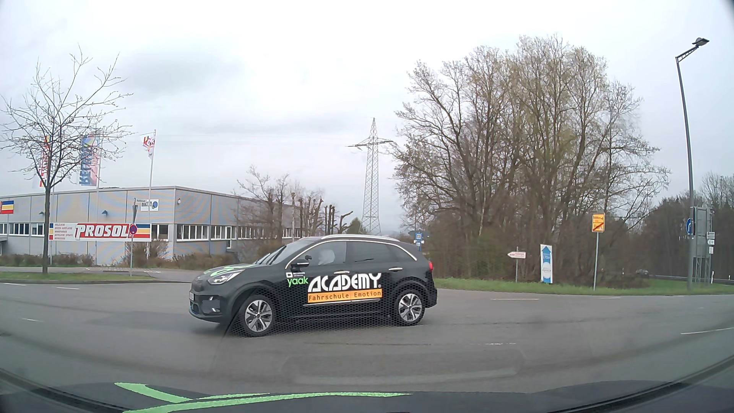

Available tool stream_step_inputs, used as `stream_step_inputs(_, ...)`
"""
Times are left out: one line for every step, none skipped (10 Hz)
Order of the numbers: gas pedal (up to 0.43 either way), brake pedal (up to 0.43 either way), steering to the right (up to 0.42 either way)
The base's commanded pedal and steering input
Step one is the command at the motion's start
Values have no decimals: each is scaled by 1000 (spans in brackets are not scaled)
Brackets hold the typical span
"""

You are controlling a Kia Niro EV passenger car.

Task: Follow the waypoints while adhering to traffic rules and regulations

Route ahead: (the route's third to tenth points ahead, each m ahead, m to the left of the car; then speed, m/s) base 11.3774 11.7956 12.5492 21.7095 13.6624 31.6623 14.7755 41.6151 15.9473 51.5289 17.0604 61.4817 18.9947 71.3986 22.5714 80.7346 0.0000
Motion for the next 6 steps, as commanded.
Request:
stream_step_inputs(0, 311, -6)
stream_step_inputs(0, 311, -6)
stream_step_inputs(0, 311, -6)
stream_step_inputs(0, 311, -6)
stream_step_inputs(0, 311, -5)
stream_step_inputs(0, 311, -5)
